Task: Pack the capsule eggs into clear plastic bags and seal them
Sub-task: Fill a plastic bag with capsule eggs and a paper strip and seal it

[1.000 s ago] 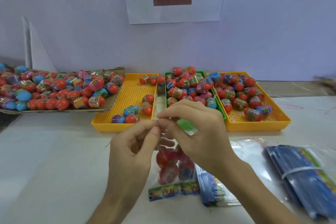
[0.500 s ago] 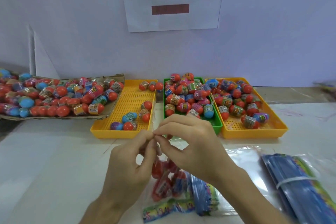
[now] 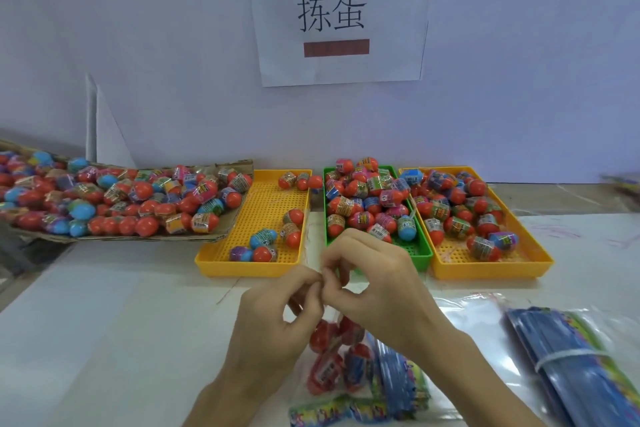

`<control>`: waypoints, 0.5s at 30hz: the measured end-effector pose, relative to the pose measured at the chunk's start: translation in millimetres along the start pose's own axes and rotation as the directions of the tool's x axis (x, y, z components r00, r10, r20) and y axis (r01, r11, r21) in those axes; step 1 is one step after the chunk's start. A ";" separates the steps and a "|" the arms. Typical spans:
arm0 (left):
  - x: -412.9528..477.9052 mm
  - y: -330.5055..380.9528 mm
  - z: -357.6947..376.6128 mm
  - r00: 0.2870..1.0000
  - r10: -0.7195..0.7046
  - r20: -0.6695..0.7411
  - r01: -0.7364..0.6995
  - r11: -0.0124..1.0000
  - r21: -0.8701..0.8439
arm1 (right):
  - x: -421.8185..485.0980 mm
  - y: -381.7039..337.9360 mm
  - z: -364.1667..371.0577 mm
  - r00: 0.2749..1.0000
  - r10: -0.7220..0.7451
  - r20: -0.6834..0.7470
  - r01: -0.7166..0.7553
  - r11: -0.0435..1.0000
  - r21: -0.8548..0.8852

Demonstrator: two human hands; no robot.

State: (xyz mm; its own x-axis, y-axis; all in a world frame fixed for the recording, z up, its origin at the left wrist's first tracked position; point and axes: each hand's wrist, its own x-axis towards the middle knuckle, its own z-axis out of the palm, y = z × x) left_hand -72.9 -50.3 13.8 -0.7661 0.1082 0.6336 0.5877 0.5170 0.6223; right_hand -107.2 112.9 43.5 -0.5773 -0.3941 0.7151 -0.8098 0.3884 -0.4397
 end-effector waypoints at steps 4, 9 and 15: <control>0.8 1.9 -0.6 0.999 -0.033 -0.042 0.031 0.998 -0.052 | 1.5 4.4 0.5 0.997 0.046 -0.063 -0.048 0.998 -0.034; 2.8 4.4 -2.4 0.982 -0.143 -0.120 0.121 0.977 -0.174 | 4.4 17.5 -15.3 0.891 0.399 -0.216 -0.363 0.913 0.188; 9.4 1.7 -10.1 0.923 -0.348 -0.164 0.273 0.892 -0.359 | 7.3 21.2 -17.5 0.801 0.578 -0.156 -0.406 0.717 0.567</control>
State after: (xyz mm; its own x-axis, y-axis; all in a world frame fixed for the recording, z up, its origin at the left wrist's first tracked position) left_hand -76.5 -57.0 25.5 -0.8690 -0.2191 0.4436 0.4092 0.1857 0.8933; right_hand -126.8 132.7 48.9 -0.9141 0.0391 0.4037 -0.4050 -0.0335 -0.9137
